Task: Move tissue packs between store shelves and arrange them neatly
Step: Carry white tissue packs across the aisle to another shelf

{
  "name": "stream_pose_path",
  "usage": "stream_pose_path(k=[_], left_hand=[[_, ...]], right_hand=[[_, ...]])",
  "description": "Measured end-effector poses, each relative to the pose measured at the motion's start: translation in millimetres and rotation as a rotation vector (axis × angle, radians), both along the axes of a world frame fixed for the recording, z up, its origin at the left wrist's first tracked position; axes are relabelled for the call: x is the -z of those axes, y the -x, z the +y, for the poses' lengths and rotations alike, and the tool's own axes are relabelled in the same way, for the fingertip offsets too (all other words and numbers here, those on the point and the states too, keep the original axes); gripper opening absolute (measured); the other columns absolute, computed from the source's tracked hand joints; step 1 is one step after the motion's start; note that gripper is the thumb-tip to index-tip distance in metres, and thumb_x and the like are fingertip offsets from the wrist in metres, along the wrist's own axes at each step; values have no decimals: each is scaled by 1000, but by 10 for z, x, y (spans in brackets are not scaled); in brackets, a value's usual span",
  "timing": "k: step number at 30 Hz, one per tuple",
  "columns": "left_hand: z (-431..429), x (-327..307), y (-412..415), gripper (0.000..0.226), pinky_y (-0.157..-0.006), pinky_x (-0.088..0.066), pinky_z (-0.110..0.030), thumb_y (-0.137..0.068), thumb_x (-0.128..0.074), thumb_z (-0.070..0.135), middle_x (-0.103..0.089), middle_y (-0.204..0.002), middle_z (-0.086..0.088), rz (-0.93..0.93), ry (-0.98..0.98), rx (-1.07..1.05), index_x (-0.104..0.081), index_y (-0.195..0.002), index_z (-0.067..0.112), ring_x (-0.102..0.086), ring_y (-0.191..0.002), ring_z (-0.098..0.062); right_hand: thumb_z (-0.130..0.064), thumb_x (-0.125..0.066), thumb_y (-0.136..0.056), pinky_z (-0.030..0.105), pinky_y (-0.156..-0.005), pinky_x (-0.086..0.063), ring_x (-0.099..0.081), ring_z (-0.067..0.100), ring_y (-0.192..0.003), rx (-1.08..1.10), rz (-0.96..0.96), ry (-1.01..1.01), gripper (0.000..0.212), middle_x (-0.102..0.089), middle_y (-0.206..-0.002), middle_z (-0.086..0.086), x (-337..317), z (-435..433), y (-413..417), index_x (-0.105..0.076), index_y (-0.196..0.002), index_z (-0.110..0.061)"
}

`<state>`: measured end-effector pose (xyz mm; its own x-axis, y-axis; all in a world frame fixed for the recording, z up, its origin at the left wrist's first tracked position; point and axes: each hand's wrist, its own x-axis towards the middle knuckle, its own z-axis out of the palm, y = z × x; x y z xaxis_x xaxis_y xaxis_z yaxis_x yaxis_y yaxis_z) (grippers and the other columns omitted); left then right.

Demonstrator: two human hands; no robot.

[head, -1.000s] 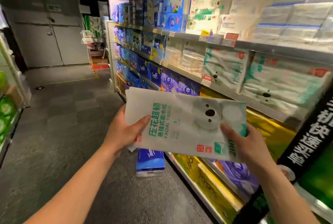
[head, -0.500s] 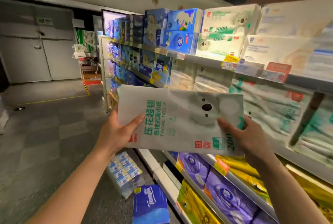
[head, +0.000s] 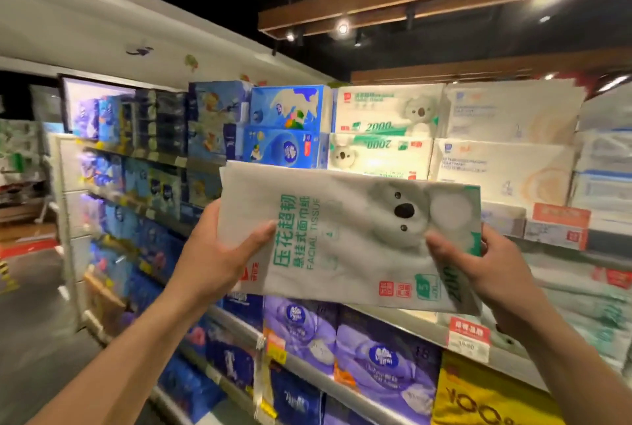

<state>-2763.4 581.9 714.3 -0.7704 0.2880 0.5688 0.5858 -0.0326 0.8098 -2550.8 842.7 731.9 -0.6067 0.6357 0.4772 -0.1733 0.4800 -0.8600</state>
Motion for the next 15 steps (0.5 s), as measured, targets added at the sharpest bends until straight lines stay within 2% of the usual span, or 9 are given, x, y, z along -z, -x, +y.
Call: stream_pose_path(k=[3,7,10,13,15], left_hand=[[300,-189,436,73,-77,-55,-27,-66,-81,68,-72,-109,9,59,-11,56,-57,-121,26,-69,-93,1],[768,-487,971,70,-74,-54,-21,-69,-81,60,-69,-108,10,145,-28,114,-55,-122,22,-68,-92,3],[1140,-742,1344,70,-73,-51,-19,-71,-79,52,-65,-111,10,183,-35,132,-51,-125,17,-64,-96,1],[1535,-1034,1741,68,-77,-51,-19,-72,-81,47,-63,-111,13,202,-46,148,-48,-125,19,-61,-96,4],[1811,-1180,1992,70,-77,-51,-15,-71,-82,47,-62,-108,14,221,-32,160,-47,-125,18,-59,-95,6]], right_hand=[[-48,-79,-62,31,-68,-53,-68,18,-89,62,14,-55,60,-71,-102,-1,-198,178,264,-60,-112,-22],[-49,-83,-56,37,-75,-57,-70,18,-94,153,51,-115,82,-71,-110,0,-481,522,620,-56,-127,-16],[-48,-85,-55,37,-73,-61,-73,15,-89,192,76,-179,73,-72,-106,-4,-763,825,870,-59,-117,-21],[-35,-83,-60,22,-56,-59,-74,4,-76,157,95,-195,48,-73,-97,-7,-1093,1111,1132,-60,-101,-27],[-34,-81,-61,24,-55,-59,-75,6,-78,153,73,-208,45,-73,-95,-7,-1293,1312,1315,-60,-100,-29]])
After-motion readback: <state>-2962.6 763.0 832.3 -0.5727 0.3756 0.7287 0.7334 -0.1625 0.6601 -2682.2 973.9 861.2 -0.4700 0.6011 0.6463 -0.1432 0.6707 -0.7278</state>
